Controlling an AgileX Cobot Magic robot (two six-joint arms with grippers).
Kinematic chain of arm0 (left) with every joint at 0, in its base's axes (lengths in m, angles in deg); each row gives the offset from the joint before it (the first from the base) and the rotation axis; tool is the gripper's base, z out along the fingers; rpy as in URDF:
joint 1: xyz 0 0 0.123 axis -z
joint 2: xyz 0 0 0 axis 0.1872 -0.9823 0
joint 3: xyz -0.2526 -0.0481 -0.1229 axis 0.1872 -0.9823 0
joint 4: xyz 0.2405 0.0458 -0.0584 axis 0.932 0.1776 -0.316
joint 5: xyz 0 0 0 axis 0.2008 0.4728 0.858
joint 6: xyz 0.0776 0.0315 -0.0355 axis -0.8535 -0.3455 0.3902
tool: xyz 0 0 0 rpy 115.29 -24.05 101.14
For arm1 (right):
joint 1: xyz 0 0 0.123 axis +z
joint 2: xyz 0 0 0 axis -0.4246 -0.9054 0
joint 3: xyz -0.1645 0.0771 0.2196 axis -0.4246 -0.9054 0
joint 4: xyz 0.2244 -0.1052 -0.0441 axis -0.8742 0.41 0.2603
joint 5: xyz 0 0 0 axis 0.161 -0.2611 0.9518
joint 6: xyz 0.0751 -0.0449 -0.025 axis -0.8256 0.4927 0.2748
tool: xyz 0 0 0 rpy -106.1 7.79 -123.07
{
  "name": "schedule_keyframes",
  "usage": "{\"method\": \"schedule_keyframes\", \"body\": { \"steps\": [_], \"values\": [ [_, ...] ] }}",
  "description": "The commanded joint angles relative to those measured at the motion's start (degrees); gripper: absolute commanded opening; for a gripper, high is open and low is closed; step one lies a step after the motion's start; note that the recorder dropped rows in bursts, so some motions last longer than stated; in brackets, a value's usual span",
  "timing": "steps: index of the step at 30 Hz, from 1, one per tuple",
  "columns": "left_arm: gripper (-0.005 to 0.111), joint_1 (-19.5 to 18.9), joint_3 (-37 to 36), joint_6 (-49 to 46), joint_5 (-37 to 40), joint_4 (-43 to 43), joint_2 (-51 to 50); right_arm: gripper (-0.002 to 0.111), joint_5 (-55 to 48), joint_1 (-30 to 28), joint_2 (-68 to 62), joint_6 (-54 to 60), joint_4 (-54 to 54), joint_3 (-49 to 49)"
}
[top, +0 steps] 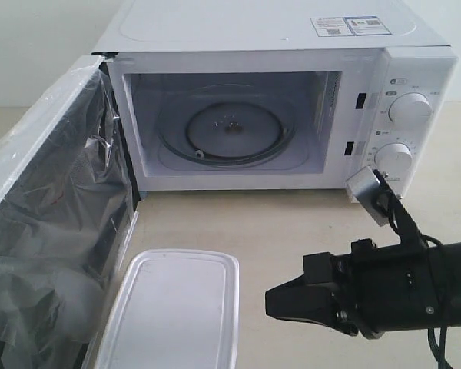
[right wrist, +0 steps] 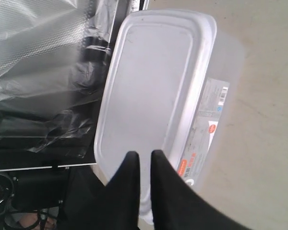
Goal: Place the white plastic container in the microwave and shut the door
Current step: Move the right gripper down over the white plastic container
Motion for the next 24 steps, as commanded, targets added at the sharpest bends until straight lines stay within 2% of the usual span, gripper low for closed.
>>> {"method": "schedule_keyframes", "body": {
  "steps": [1, 6, 19, 22, 24],
  "values": [
    [0.004, 0.19, -0.23, 0.1, -0.44, 0.2, 0.12, 0.015, -2.12, 0.13, -0.15, 0.5, -0.3, 0.37],
    [0.004, 0.19, -0.23, 0.1, -0.44, 0.2, 0.12, 0.025, -2.87, 0.13, -0.15, 0.25, -0.3, 0.37],
    [0.004, 0.19, -0.23, 0.1, -0.44, 0.2, 0.12, 0.024, -1.0, 0.13, -0.15, 0.57, -0.3, 0.37],
    [0.004, 0.19, -0.23, 0.1, -0.44, 0.2, 0.12, 0.024, 2.29, 0.53, 0.97, 1.53, -0.3, 0.37],
    [0.004, 0.19, -0.23, 0.1, -0.44, 0.2, 0.12, 0.024, 10.48, 1.74, 4.33, 1.53, -0.3, 0.37]
  ]
}}
